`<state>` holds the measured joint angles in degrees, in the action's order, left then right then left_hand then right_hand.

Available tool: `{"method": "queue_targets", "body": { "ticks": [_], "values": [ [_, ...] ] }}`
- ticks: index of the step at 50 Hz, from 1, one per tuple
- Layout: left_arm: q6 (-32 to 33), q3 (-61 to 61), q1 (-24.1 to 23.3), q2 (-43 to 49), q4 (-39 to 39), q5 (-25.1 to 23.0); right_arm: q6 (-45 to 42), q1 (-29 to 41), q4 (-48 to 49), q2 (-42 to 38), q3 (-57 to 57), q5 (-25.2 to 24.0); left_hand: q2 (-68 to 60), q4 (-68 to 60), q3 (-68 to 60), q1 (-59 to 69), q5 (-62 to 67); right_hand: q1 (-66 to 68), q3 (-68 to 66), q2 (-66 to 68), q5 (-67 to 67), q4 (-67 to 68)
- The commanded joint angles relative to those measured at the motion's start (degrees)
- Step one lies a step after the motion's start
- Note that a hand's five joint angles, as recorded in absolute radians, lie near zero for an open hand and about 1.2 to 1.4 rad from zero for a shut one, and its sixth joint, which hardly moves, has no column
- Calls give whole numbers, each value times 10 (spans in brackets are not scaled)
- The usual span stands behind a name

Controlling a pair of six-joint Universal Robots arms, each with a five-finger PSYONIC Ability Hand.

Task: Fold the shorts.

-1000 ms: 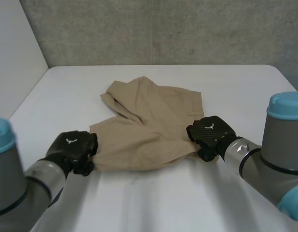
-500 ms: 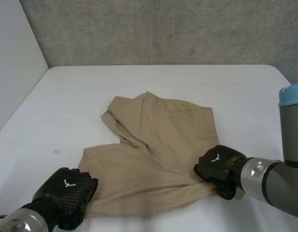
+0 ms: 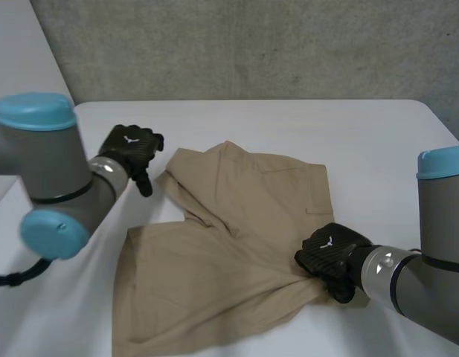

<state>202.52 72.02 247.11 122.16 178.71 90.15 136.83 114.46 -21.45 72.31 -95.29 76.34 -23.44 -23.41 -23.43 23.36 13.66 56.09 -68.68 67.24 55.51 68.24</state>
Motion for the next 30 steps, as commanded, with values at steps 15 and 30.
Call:
{"method": "queue_targets", "body": {
  "ticks": [15,30],
  "values": [
    [-20,-201,30,226,-33,-61,7,1,34,-31,-2,2,-233,-233,-233,234,231,239,-113,128,145,118],
    [-17,-144,43,167,-44,42,28,-2,42,-28,6,3,-566,-566,-566,566,563,239,-113,128,145,118]
  ]
}}
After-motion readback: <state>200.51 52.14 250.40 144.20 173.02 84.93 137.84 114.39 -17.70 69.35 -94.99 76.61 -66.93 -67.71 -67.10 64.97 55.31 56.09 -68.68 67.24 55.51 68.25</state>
